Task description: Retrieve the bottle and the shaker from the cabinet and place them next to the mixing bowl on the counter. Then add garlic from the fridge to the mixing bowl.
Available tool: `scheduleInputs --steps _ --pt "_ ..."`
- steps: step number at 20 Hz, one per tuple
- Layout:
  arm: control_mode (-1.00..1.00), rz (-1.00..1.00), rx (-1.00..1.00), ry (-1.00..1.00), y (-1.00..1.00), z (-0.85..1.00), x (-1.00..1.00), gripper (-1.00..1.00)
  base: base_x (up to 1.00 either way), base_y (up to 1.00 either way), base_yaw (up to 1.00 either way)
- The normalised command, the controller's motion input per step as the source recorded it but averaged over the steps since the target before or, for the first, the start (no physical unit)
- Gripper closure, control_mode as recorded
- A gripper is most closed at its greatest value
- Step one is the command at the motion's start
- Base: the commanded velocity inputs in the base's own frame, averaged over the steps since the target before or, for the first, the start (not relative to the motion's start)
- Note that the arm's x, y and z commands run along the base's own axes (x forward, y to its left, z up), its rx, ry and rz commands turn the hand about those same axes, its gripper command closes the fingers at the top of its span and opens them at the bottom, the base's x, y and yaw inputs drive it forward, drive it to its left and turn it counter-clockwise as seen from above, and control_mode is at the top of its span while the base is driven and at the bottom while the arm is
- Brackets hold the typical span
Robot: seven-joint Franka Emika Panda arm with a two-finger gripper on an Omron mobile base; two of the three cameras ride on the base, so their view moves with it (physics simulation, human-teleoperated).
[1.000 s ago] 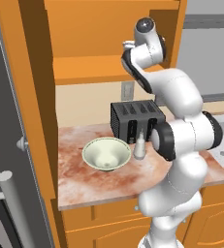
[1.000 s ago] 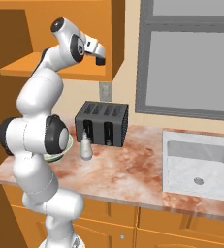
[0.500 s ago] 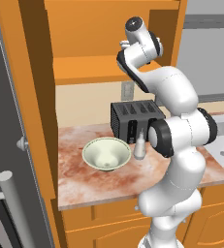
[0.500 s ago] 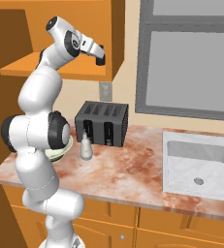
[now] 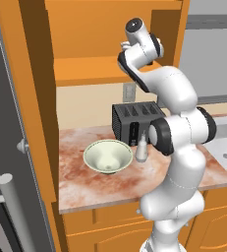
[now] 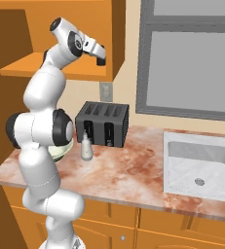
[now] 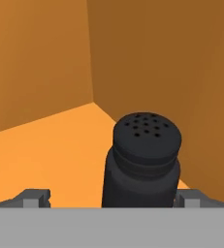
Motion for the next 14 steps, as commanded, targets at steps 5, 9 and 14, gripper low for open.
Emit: scheduleInputs --steps 5,9,14 --pt "-1.00 0.00 0.00 0.00 -0.02 0.00 0.04 -1.00 0.00 0.00 0.00" --pt "-1.00 -0.02 0.00 0.00 0.00 -0.01 0.00 -1.00 0.00 0.00 0.00" --pt "-1.00 -0.06 0.00 0.00 0.00 -0.10 0.00 -1.00 0.00 0.00 0.00"
